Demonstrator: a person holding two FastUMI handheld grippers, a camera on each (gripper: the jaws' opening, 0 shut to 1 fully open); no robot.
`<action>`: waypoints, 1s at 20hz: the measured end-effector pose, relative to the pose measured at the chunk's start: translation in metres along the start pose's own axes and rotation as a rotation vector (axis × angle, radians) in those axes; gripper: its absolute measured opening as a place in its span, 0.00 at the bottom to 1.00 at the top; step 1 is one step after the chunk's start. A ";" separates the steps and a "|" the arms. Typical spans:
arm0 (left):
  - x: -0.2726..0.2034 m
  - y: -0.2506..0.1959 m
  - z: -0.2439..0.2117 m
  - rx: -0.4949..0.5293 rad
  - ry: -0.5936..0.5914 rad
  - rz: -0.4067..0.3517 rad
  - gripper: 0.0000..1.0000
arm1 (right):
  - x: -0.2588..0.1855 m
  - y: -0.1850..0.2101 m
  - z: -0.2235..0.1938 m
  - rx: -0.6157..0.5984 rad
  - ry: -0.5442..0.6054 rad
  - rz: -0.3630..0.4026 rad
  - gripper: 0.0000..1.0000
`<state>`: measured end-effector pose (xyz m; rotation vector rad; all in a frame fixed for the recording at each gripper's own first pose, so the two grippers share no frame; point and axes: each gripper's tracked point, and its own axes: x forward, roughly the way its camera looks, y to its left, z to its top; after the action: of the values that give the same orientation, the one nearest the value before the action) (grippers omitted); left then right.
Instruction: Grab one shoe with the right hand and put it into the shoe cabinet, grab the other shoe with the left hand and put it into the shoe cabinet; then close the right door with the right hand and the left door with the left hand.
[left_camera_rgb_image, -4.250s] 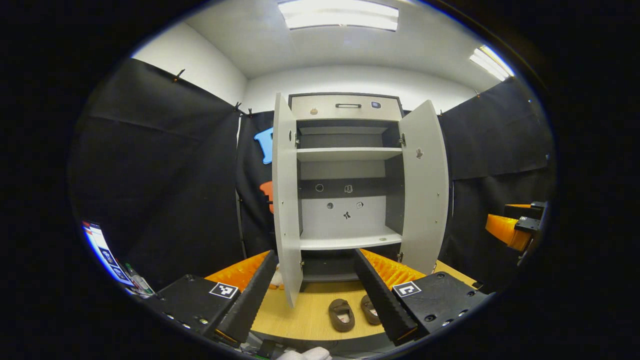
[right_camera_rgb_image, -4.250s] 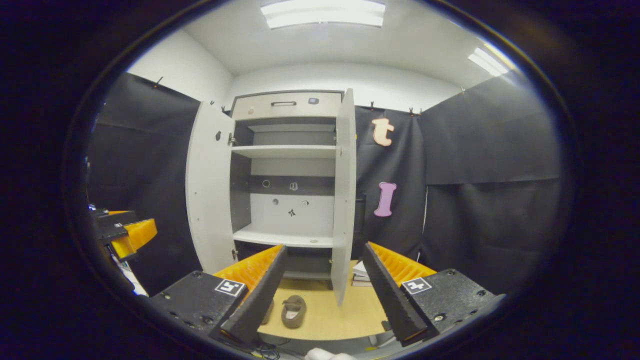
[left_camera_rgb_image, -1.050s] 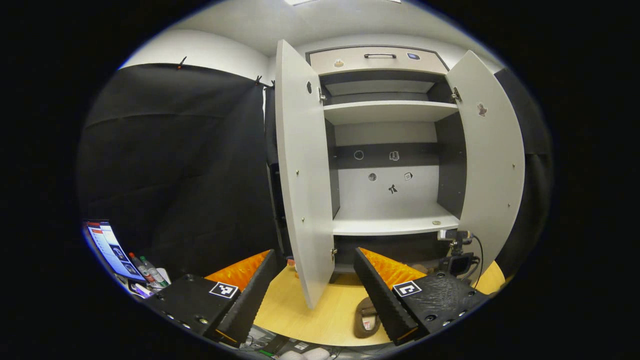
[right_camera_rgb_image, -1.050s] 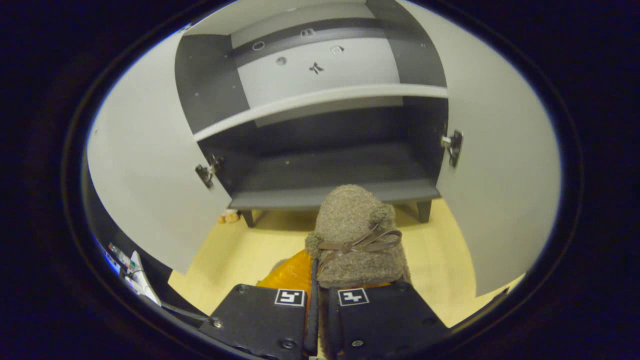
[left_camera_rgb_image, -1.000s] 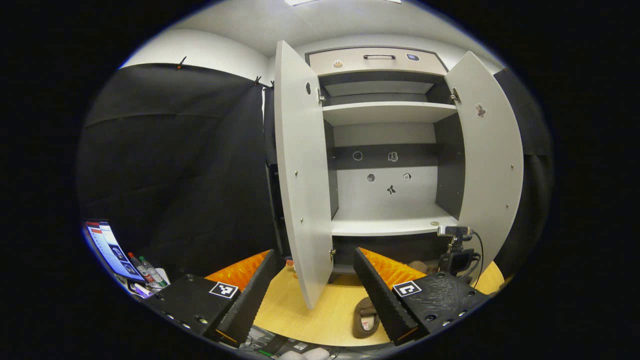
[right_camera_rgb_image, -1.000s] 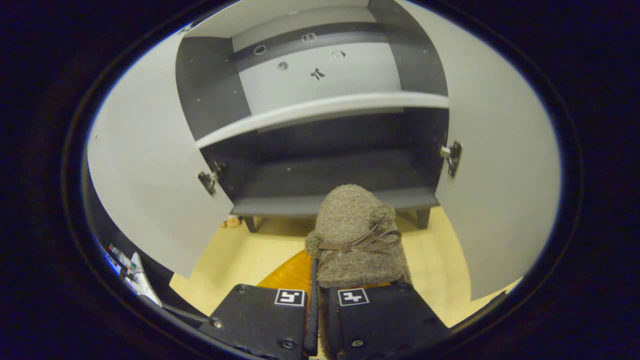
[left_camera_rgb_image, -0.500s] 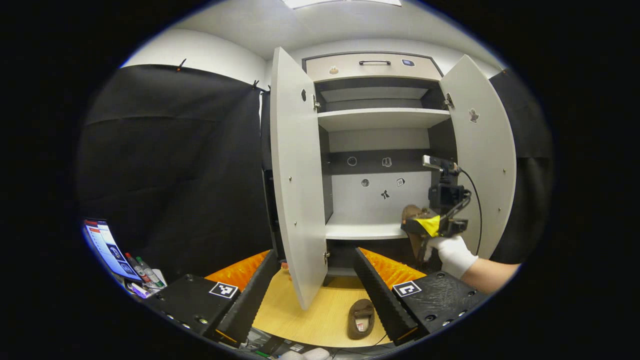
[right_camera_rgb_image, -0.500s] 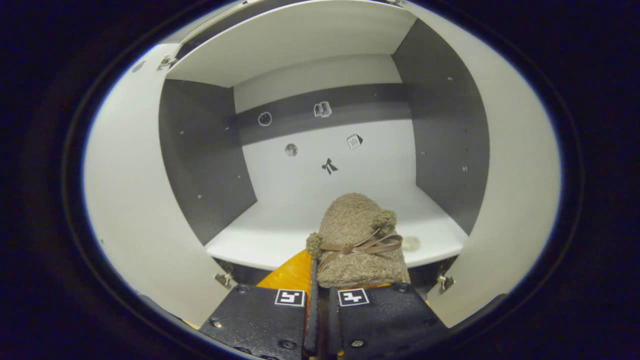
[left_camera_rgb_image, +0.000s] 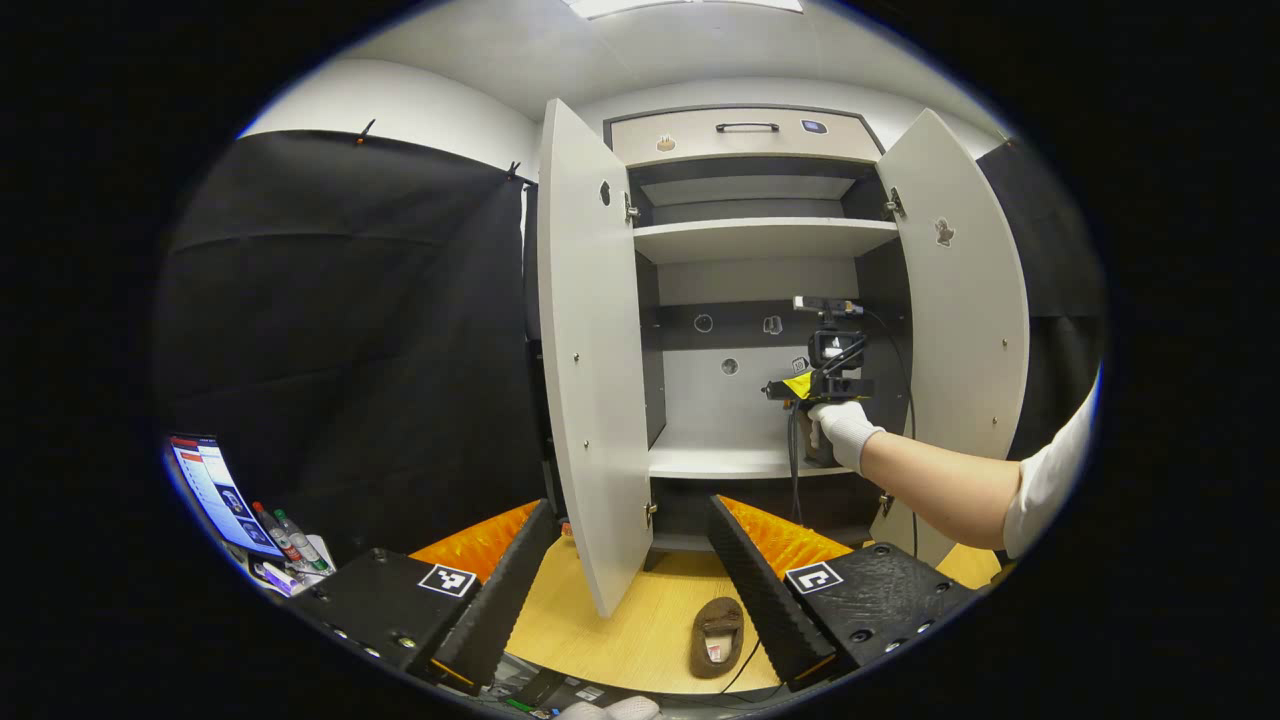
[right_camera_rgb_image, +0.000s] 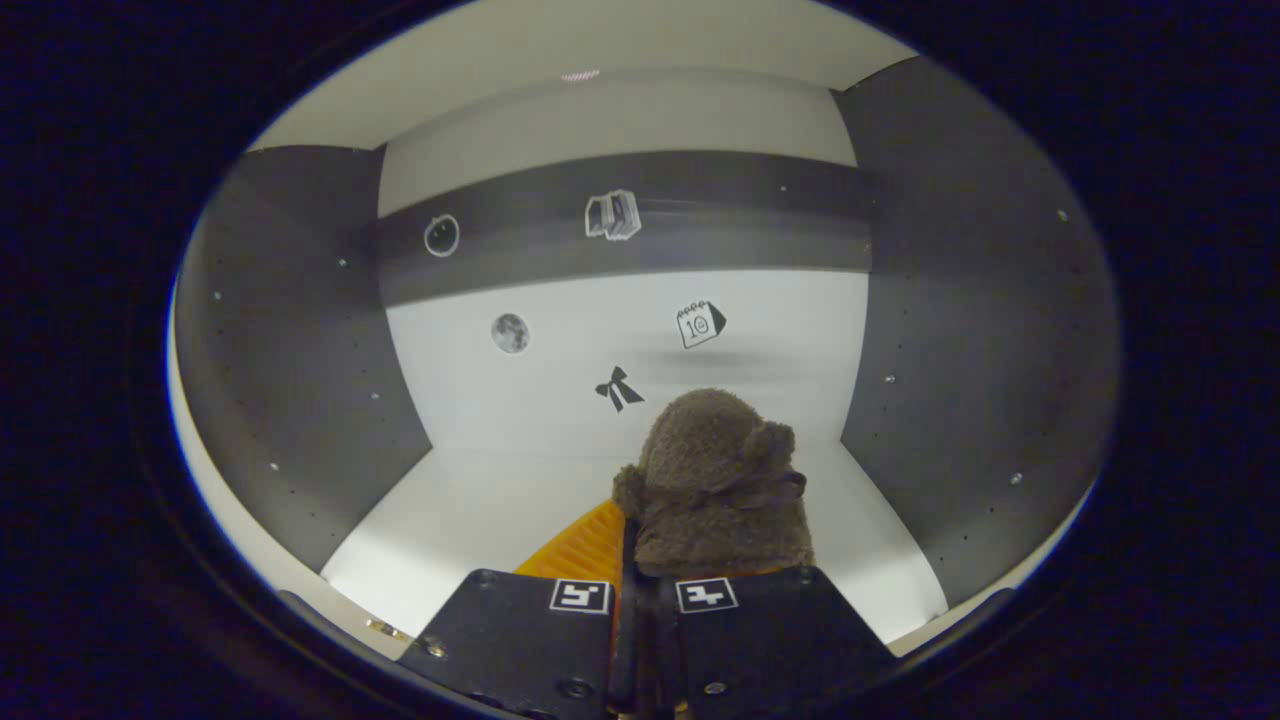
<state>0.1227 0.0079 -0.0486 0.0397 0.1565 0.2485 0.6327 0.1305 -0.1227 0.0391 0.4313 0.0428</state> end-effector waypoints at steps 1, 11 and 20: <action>0.000 0.001 0.000 0.008 -0.002 0.007 0.96 | 0.009 -0.003 -0.006 -0.004 0.029 -0.013 0.11; -0.006 -0.003 0.008 0.008 -0.030 0.012 0.96 | 0.007 0.006 -0.025 0.051 0.238 0.063 0.43; -0.025 0.010 0.005 -0.009 -0.064 -0.036 0.96 | -0.147 -0.001 0.044 -0.066 -0.194 0.062 0.99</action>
<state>0.0970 0.0108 -0.0398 0.0359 0.0929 0.2115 0.5179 0.1210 -0.0214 -0.0089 0.2349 0.1135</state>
